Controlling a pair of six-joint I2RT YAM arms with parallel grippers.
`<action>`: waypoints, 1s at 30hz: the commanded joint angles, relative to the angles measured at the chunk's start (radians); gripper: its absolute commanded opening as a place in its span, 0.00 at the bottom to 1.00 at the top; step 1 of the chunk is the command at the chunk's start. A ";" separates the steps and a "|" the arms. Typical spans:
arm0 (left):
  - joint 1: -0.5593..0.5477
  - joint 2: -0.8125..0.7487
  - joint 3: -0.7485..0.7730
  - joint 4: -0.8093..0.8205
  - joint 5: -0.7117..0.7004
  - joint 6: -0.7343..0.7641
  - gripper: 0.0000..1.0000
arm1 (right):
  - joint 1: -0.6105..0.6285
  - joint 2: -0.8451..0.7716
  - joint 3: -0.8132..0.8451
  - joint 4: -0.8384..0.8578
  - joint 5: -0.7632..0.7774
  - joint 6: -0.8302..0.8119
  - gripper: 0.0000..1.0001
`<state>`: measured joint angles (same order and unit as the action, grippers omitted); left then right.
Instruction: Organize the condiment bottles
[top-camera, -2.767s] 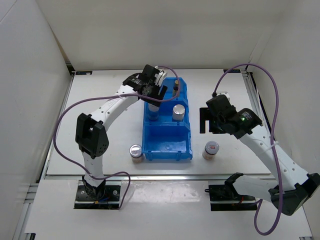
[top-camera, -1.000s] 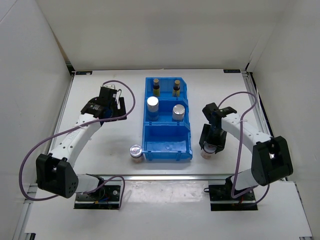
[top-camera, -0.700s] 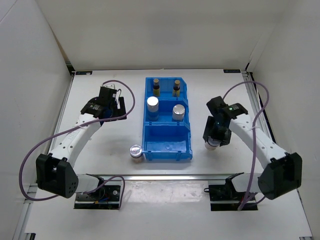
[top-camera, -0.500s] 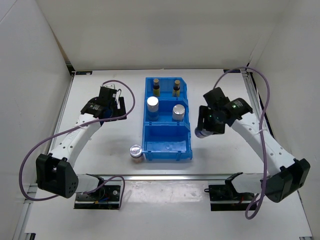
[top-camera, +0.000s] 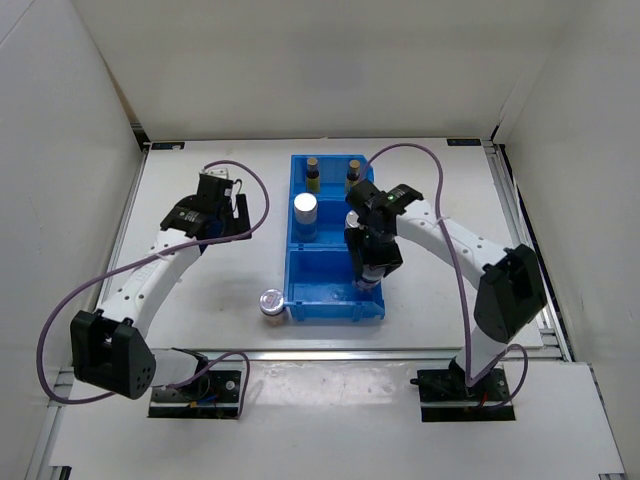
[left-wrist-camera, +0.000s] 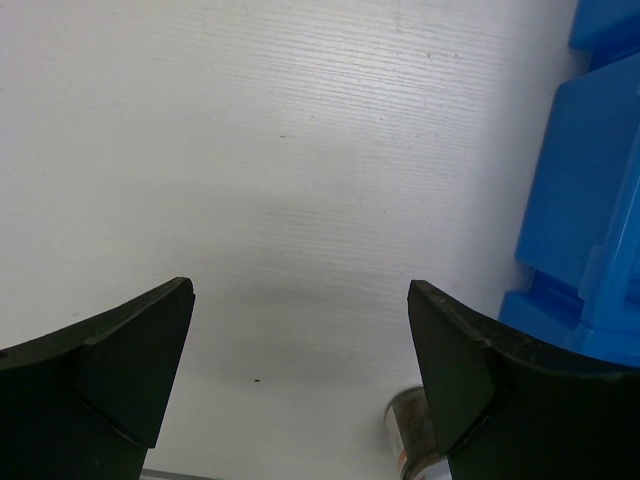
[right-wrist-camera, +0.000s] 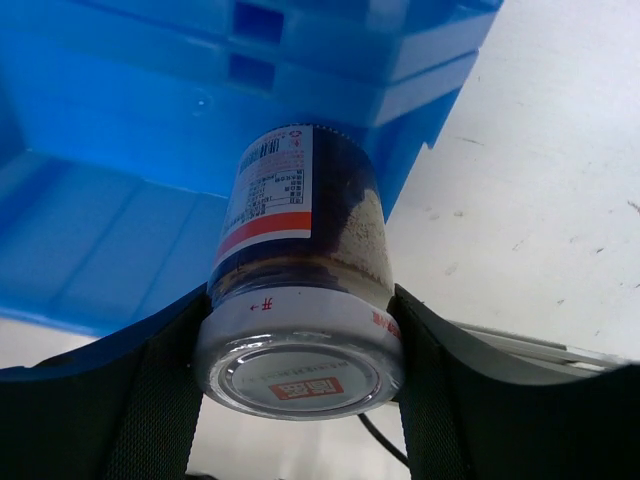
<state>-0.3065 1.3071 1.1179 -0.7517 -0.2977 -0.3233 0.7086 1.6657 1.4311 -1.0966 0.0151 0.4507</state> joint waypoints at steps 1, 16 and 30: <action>0.003 -0.068 -0.013 0.015 -0.061 0.010 0.99 | -0.001 0.000 0.054 0.023 -0.032 -0.050 0.00; 0.003 -0.118 -0.032 -0.015 0.207 0.021 0.99 | 0.057 0.119 0.022 0.050 0.026 -0.067 0.64; -0.141 -0.071 -0.013 -0.247 0.417 -0.017 0.99 | 0.066 -0.288 0.058 0.010 0.195 0.046 1.00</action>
<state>-0.4156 1.2240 1.0889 -0.9482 0.0662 -0.3317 0.7742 1.4822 1.4414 -1.0580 0.1429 0.4603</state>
